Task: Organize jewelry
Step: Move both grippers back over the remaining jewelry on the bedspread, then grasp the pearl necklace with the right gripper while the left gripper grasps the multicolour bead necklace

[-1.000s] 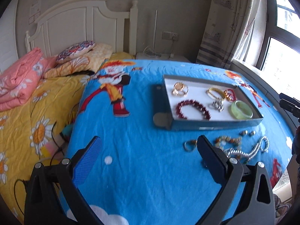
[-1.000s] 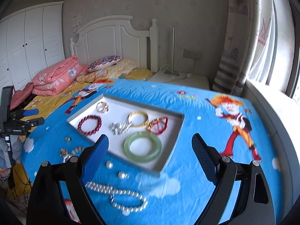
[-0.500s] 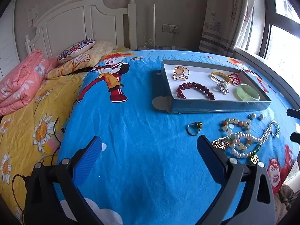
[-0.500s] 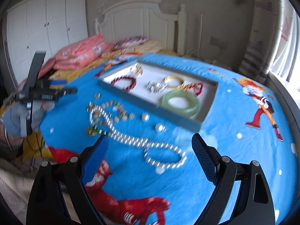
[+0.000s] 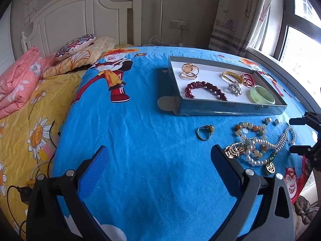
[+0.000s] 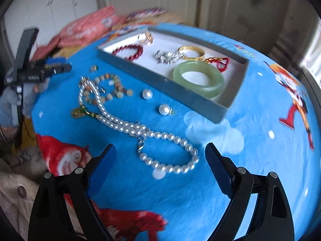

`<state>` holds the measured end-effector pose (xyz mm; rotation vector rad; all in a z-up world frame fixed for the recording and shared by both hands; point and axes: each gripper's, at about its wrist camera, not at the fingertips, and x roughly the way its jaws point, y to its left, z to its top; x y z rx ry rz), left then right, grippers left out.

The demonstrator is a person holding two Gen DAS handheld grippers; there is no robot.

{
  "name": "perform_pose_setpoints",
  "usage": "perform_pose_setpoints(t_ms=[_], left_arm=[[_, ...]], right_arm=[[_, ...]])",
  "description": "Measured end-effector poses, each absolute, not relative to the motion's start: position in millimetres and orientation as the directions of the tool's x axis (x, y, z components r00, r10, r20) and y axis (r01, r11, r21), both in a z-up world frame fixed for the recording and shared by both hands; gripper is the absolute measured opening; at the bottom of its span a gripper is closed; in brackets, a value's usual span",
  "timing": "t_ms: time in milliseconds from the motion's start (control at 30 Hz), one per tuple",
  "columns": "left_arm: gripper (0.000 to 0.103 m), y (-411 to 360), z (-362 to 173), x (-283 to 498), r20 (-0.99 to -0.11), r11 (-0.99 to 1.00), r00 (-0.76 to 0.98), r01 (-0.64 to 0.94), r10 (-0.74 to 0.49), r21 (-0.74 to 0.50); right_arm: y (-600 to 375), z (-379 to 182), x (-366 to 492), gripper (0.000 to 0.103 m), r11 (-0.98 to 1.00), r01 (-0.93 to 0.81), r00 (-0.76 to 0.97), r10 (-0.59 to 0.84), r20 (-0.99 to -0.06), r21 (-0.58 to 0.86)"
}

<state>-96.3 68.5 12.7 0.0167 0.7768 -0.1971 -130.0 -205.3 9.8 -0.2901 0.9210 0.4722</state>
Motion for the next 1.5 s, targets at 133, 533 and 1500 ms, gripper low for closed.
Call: perform_pose_setpoints(t_ms=[133,533,1500], left_arm=[[0.1,73.4,10.9,-93.2,-0.707,0.98,0.683,0.175,-0.187,-0.09],[0.1,78.5,10.0,-90.3,-0.71,0.978,0.673,0.163,-0.206,-0.13],[0.1,62.2,16.3,-100.7,-0.697,0.966,0.678,0.245,-0.234,-0.086]], right_arm=[[-194.9,7.0,-116.2,0.086,0.822,-0.566,0.475,0.274,-0.836,-0.052],[-176.6,13.8,-160.4,0.014,0.725,-0.684,0.464,0.34,-0.818,-0.087],[-241.3,34.8,-174.9,0.013,0.938,-0.342,0.725,0.226,-0.65,-0.056]])
